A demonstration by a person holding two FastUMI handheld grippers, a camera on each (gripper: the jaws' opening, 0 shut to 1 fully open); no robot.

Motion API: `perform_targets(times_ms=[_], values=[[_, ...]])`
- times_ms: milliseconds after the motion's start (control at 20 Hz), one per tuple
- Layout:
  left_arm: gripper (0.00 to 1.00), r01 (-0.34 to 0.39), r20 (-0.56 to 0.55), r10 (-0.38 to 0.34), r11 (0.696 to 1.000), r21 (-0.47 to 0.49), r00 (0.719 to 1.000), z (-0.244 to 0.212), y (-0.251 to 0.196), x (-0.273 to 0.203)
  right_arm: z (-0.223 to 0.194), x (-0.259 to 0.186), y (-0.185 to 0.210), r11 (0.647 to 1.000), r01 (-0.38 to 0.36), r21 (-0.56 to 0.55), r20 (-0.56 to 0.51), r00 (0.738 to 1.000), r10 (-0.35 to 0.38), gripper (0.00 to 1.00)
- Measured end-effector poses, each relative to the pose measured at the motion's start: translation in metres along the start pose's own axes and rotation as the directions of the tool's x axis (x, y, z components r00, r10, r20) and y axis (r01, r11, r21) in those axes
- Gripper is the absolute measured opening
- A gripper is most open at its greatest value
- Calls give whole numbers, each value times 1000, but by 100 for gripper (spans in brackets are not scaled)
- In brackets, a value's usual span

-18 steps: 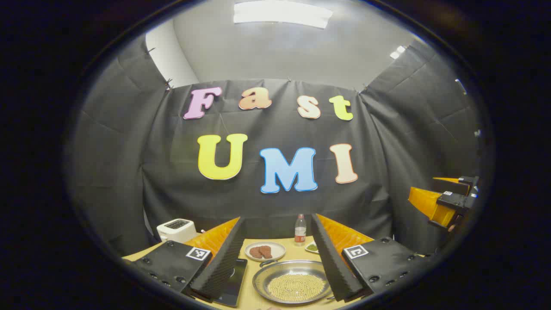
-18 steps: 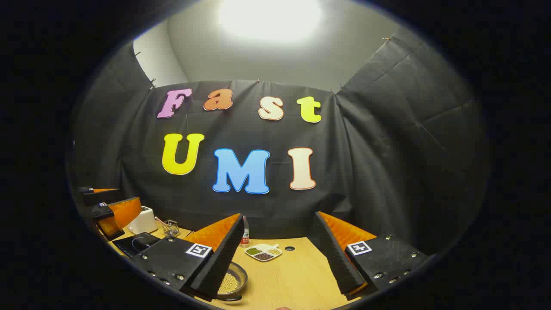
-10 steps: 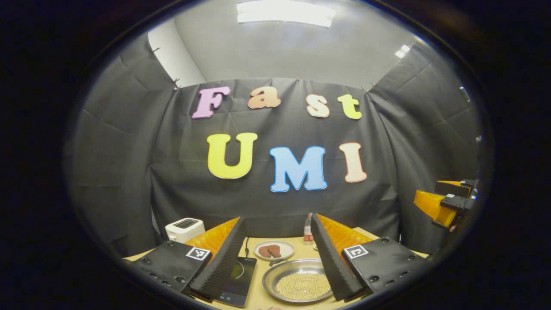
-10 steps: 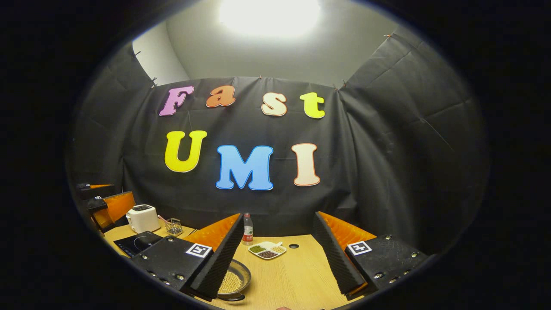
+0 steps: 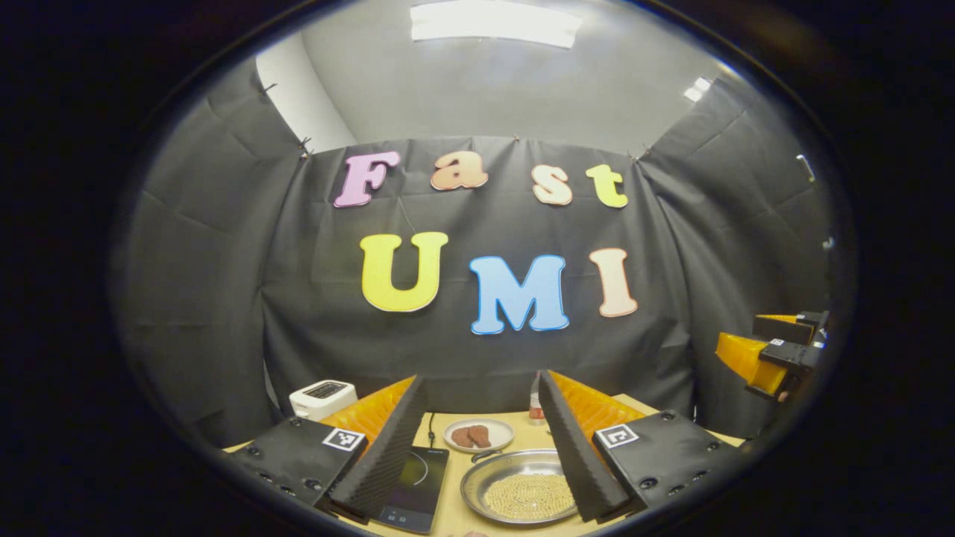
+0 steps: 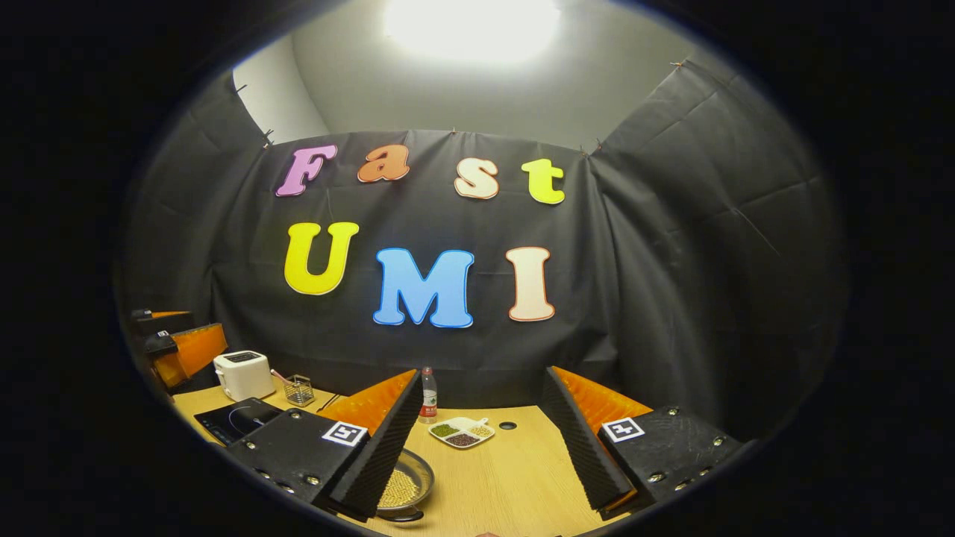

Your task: First push the handle of the pot to place it horizontally, then grasp the pot with both hands and set it on the induction cooktop.

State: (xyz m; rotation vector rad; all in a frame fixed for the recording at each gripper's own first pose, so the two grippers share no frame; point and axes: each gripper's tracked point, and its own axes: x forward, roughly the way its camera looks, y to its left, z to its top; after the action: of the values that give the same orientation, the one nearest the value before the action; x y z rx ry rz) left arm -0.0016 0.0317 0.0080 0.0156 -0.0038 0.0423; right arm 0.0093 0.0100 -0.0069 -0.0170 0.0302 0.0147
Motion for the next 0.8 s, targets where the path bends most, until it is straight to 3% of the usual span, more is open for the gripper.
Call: perform_targets(times_ms=[200,400,500,650,700,800], values=[[95,1,10,-1,1000,16,1000,2,5,-2,-3,-1,7,1000,-21,-6,-14,1000,21,98],[94,-4,6,4,1000,10,1000,0,14,-5,-1,-3,16,1000,-19,-20,-13,1000,19,74],[96,-11,9,10,1000,9,1000,0,23,-7,0,-7,24,999,-28,-27,-11,1000,28,67],[94,-27,8,27,1000,9,1000,-1,37,-11,-1,-6,42,997,-74,-22,-19,997,74,43],[96,-31,8,31,1000,6,999,-1,44,-13,-2,-6,39,999,-47,-24,-18,999,47,30],[94,-43,10,43,999,9,999,-1,57,-16,0,-7,52,997,-73,11,-18,997,73,2]])
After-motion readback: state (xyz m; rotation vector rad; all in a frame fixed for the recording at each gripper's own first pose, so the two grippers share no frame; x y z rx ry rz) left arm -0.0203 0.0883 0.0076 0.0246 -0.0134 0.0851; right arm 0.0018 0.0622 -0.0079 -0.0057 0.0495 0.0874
